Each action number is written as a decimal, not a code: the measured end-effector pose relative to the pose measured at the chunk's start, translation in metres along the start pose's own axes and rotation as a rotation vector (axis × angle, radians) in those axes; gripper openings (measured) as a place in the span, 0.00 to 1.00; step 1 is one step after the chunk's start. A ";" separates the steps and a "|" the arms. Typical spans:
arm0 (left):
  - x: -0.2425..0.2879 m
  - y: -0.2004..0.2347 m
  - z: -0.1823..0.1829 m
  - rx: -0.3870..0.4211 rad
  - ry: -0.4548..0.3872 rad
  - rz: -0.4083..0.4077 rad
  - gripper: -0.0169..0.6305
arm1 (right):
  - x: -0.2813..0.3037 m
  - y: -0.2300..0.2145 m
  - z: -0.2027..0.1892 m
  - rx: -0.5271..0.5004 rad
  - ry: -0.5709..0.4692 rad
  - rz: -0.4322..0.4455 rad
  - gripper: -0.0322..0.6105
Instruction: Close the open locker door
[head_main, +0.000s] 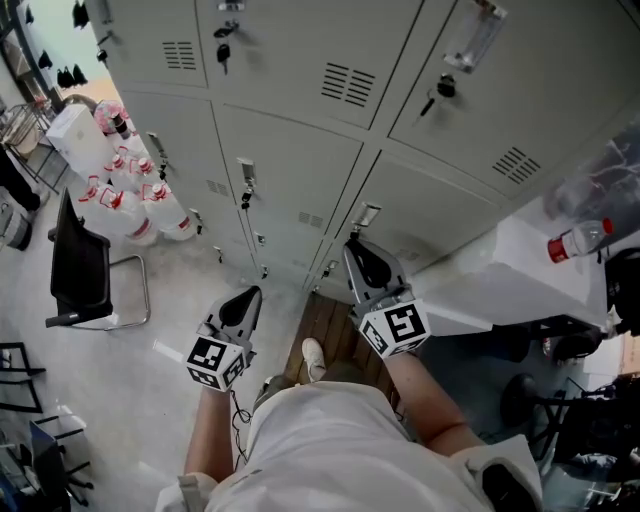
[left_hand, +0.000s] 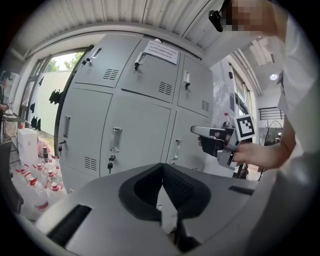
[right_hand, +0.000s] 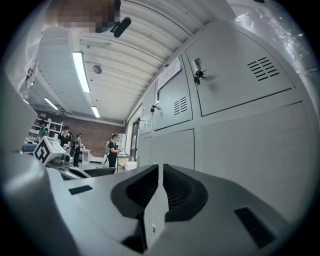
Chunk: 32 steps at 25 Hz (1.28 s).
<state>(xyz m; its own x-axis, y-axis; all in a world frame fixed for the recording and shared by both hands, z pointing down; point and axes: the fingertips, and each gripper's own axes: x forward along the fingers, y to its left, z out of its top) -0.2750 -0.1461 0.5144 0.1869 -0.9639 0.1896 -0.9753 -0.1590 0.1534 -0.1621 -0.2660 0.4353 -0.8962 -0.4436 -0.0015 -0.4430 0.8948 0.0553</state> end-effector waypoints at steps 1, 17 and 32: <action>0.000 -0.002 -0.002 -0.001 0.004 -0.006 0.03 | -0.003 0.005 -0.005 0.003 0.011 0.008 0.11; 0.003 -0.039 -0.023 0.038 0.040 -0.118 0.03 | -0.065 0.056 -0.069 0.024 0.155 0.067 0.11; 0.006 -0.059 -0.015 0.099 0.030 -0.194 0.03 | -0.099 0.063 -0.080 0.036 0.183 0.078 0.11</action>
<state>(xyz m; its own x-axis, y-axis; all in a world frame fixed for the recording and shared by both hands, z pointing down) -0.2147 -0.1392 0.5209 0.3744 -0.9065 0.1952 -0.9272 -0.3627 0.0939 -0.0992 -0.1692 0.5189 -0.9102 -0.3713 0.1833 -0.3755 0.9267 0.0125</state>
